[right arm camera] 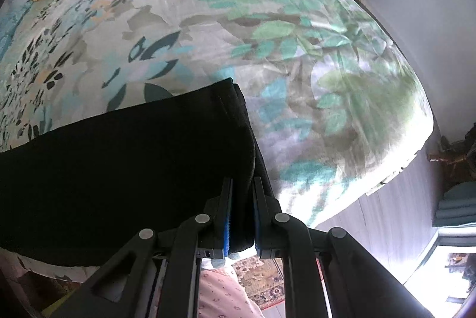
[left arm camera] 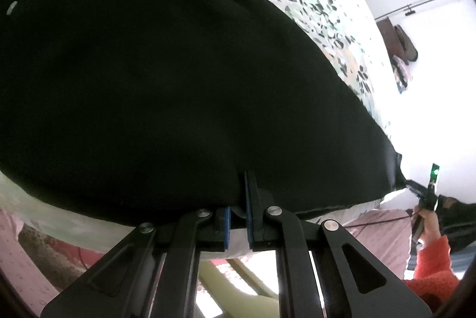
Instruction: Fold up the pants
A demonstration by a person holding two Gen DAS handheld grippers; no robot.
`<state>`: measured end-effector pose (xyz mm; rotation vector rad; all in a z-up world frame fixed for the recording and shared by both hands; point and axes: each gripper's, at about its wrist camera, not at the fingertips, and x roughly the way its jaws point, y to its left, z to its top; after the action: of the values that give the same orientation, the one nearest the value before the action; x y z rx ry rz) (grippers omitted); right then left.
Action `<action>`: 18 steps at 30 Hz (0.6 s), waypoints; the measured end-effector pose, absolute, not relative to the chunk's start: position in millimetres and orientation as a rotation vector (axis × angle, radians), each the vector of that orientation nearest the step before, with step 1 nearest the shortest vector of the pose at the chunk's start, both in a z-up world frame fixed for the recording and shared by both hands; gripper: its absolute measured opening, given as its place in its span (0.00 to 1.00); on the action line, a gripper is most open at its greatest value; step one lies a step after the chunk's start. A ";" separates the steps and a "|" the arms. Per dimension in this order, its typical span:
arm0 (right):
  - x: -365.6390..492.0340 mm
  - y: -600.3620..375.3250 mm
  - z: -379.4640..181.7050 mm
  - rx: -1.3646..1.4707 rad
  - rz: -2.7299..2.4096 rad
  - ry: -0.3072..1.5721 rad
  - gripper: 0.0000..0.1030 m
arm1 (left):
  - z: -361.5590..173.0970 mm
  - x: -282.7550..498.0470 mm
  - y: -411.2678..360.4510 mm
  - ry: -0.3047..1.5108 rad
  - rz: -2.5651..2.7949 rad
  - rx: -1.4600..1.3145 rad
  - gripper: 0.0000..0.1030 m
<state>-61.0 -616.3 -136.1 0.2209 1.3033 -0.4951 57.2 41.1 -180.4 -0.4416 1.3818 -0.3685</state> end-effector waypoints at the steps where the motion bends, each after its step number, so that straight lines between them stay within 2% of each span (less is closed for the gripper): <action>1: -60.6 -614.8 -137.3 0.217 -0.496 1.308 0.11 | -180.5 57.2 40.2 1.383 -0.370 -0.437 0.07; 10: -58.4 -613.8 -142.7 0.212 -0.502 1.341 0.12 | -185.6 57.0 43.5 1.397 -0.376 -0.451 0.07; 18: -57.8 -612.2 -143.0 0.215 -0.505 1.347 0.12 | -169.2 50.4 44.7 1.360 -0.402 -0.431 0.06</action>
<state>-57.8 -612.2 -143.0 0.2146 1.3468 -0.5051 50.4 44.7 -169.2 -0.4309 1.3599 -0.4020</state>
